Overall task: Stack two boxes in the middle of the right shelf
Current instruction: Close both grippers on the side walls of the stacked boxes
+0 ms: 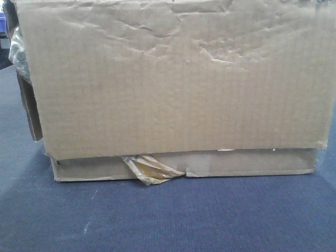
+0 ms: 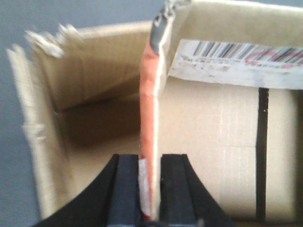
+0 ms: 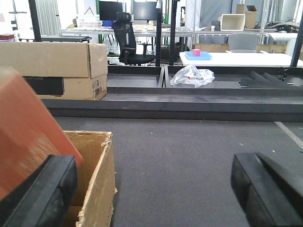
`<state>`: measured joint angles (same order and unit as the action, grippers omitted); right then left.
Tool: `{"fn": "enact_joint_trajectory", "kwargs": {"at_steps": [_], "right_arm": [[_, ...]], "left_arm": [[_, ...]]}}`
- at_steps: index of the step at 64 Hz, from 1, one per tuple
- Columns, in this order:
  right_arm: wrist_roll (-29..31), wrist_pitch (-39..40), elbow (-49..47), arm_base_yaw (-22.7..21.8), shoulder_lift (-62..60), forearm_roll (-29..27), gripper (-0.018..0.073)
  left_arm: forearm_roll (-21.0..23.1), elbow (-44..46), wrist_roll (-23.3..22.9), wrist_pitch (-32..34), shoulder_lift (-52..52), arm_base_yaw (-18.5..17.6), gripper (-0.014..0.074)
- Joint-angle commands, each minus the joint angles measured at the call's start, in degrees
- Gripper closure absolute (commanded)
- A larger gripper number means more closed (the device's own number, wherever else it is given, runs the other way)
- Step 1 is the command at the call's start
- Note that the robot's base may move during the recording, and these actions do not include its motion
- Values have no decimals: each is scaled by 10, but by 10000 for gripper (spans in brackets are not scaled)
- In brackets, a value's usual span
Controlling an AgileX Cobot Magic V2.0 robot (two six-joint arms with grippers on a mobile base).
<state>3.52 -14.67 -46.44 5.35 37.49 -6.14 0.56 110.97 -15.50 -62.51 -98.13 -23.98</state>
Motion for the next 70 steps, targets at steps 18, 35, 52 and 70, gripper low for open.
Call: {"fn": "enact_joint_trajectory", "kwargs": {"at_steps": [18,35,52,70], "right_arm": [[1,16,-4,1,2,4,0],[1,16,-4,1,2,4,0],[1,9,-7,1,2,4,0],[1,-86,-96,1,19,4,0]], "left_arm": [[-17,4,-29,23,-48,-4,708],[-28,4,-29,19,-48,-4,469],[-28,12,-29,18,-30,-4,-24],[-75,12,-9,-21,61,-4,-4]]}}
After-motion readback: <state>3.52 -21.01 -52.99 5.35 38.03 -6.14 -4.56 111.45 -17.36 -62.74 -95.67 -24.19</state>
